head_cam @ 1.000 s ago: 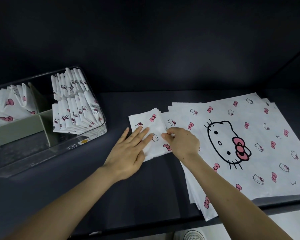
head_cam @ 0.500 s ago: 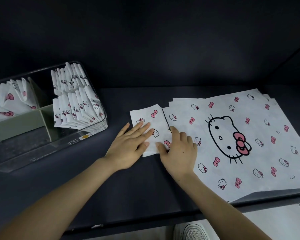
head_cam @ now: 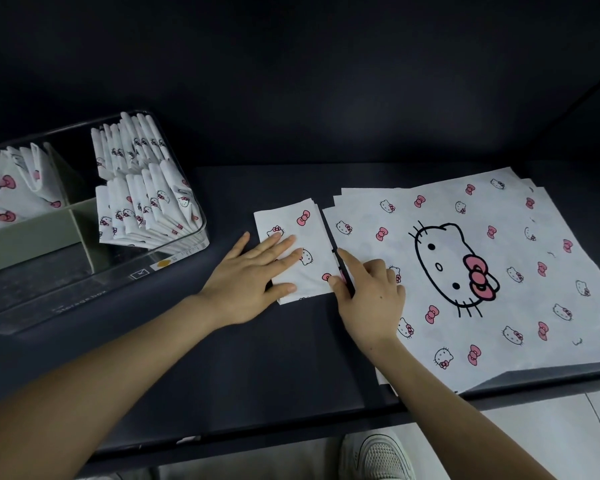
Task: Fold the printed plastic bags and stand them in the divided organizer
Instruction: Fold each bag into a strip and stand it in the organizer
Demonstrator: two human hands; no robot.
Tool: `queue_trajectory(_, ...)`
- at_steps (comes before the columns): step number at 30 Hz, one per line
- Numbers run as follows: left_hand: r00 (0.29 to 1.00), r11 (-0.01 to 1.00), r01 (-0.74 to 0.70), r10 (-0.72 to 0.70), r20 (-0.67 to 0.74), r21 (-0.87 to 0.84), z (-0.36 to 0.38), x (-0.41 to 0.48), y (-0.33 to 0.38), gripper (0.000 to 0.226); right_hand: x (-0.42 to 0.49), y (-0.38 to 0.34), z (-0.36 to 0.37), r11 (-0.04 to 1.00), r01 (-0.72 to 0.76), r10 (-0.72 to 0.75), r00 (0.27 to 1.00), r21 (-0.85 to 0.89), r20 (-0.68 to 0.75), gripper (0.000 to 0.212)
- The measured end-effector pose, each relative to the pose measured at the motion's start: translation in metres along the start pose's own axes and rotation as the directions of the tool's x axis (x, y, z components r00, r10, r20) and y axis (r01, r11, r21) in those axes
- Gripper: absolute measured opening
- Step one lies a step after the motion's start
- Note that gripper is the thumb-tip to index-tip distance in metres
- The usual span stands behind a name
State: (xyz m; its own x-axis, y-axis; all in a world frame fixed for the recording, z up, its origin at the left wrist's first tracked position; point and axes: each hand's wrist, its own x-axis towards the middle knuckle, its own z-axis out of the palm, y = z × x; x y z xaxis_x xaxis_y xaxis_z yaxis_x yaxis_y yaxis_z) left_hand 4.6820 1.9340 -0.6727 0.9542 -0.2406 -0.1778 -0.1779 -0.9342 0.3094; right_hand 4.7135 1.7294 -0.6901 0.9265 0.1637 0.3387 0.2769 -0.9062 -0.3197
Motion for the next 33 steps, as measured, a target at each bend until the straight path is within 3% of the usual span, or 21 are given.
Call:
queue_trajectory(6, 0.997, 0.998, -0.020, 0.015, 0.075, 0.065, -0.001, -0.001, -0.002, 0.084, 0.003, 0.002, -0.001, 1.000, -0.013, 0.013, 1.000, 0.023, 0.001, 0.043)
queue_trajectory(9, 0.996, 0.995, -0.022, 0.013, 0.089, 0.100, -0.002, -0.003, 0.000, 0.084, 0.004, 0.009, -0.006, 0.986, 0.153, -0.151, 0.988, 0.069, -0.027, 0.039)
queue_trajectory(13, 0.996, 0.997, -0.030, 0.024, 0.082, 0.070, -0.001, -0.002, -0.001, 0.089, 0.012, 0.023, -0.009, 0.825, 0.544, -0.552, 0.834, 0.154, 0.013, 0.027)
queue_trajectory(18, 0.997, 0.998, -0.038, 0.035, 0.076, 0.045, -0.002, -0.003, -0.003, 0.093, 0.035, 0.021, -0.008, 0.662, 0.745, -0.748, 0.663, 0.076, 0.016, 0.023)
queue_trajectory(20, 0.998, 0.999, -0.033, 0.033, 0.053, 0.000, -0.003, -0.002, -0.004, 0.092, 0.037, 0.018, -0.006, 0.635, 0.765, -0.771, 0.636, 0.113, 0.028, 0.026)
queue_trajectory(26, 0.987, 0.971, -0.136, 0.150, 0.059, -0.196, -0.004, -0.023, 0.002, 0.075, 0.026, 0.007, -0.021, 0.762, 0.570, -0.628, 0.766, 0.308, 0.137, 0.027)
queue_trajectory(28, 0.990, 0.947, -0.140, 0.138, -0.028, -0.289, 0.002, -0.032, 0.005, 0.073, 0.021, 0.005, -0.030, 0.801, 0.455, -0.559, 0.802, 0.390, 0.212, 0.028)
queue_trajectory(31, 0.984, 0.862, -0.055, -0.039, -0.175, -0.504, 0.006, -0.034, 0.013, 0.092, 0.023, 0.000, -0.042, 0.852, 0.134, -0.380, 0.824, 0.507, 0.421, 0.021)
queue_trajectory(33, 0.962, 0.766, 0.104, -0.239, -0.131, -0.634, 0.003, -0.032, 0.019, 0.087, 0.029, -0.003, -0.048, 0.835, -0.074, -0.300, 0.769, 0.545, 0.564, 0.007)
